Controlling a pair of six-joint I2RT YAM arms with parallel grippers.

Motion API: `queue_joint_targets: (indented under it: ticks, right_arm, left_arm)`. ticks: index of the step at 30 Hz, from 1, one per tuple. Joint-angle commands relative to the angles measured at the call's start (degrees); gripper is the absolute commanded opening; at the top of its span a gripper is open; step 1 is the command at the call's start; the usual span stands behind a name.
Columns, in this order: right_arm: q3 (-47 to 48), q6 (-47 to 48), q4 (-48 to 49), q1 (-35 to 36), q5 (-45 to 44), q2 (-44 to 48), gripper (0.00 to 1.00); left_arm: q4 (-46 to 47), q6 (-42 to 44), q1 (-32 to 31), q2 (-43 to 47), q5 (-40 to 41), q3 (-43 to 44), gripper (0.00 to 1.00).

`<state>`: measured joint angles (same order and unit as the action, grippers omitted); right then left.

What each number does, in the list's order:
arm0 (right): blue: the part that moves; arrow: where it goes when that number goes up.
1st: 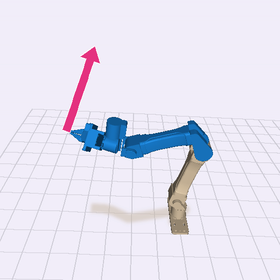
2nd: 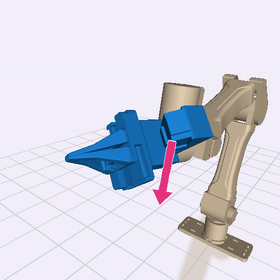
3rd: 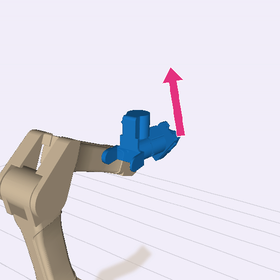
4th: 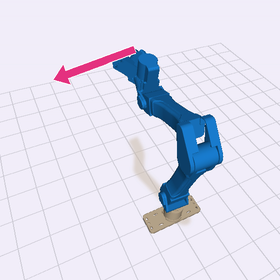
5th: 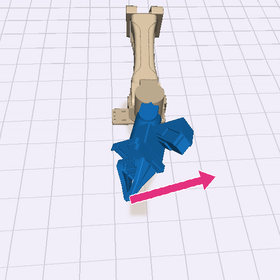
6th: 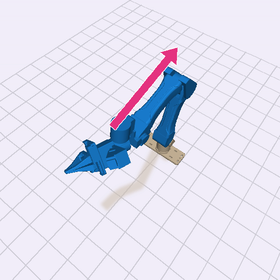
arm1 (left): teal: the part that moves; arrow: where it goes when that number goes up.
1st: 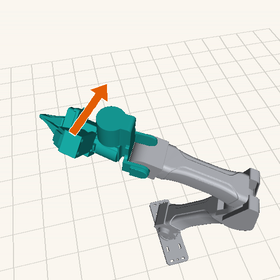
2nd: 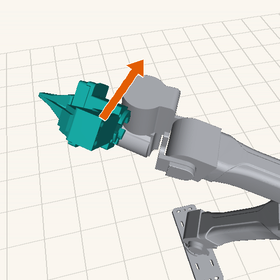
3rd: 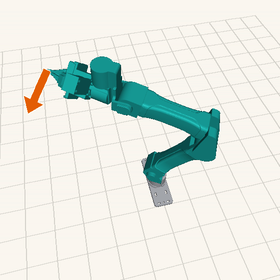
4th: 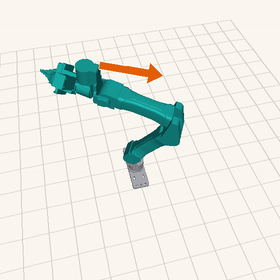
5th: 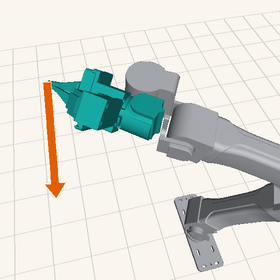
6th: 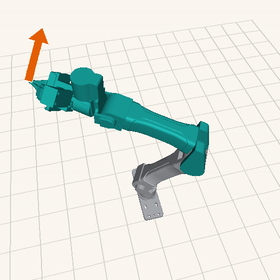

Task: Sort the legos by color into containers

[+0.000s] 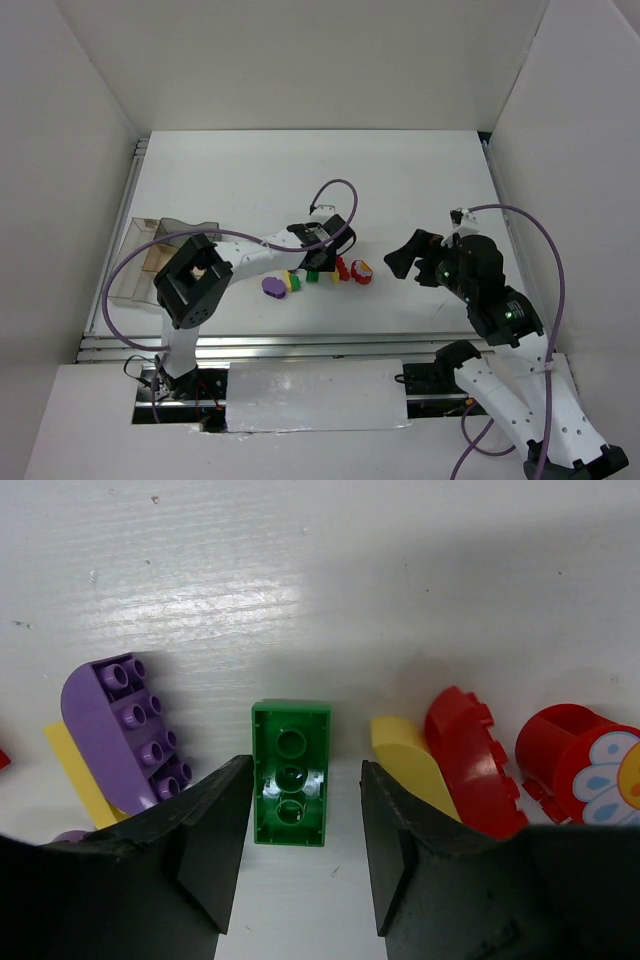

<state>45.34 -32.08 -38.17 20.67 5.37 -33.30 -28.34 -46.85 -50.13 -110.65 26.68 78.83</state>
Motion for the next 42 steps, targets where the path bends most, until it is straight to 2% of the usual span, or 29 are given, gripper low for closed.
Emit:
queue_joint_targets:
  ticks: [1,18,22,23,25,29,33,37,42]
  right_arm:
    - [0.2,0.5,2.5,0.4,1.3,-0.8,0.99]
    - [-1.0,0.3,3.3,0.4,2.6,-0.5,0.99]
    - [-1.2,0.1,3.7,0.4,3.0,-0.9,1.00]
    - [-1.2,0.0,3.8,0.4,3.2,-0.9,1.00]
    - [-1.2,0.0,3.9,0.4,3.2,-0.8,1.00]
    - [-1.3,0.1,3.6,0.4,3.1,-0.7,1.00]
    - [-1.6,0.2,3.6,0.3,3.1,-0.5,0.99]
    - [-2.6,0.3,4.2,0.4,3.1,-0.4,1.00]
    - [-3.0,0.3,5.3,0.4,4.2,-1.2,0.99]
  left_arm:
    - [1.9,-0.3,-0.1,0.2,-0.7,-0.8,0.59]
    - [2.2,-0.9,0.7,-3.4,-1.1,-2.5,0.59]
    - [3.1,-0.1,0.8,-3.3,-1.9,-2.6,0.33]
    - [3.3,0.0,0.8,-2.6,-2.0,-2.7,0.18]
    - [3.2,0.0,0.8,-0.5,-1.3,-2.7,0.00]
    - [-0.5,-0.2,1.5,4.5,3.5,-1.1,0.00]
    - [-4.4,-2.2,8.8,10.8,6.7,-1.3,0.00]
    - [-4.1,-5.1,23.3,19.0,6.7,-6.5,0.00]
    - [-2.5,-8.4,36.5,21.8,6.1,-8.7,0.00]
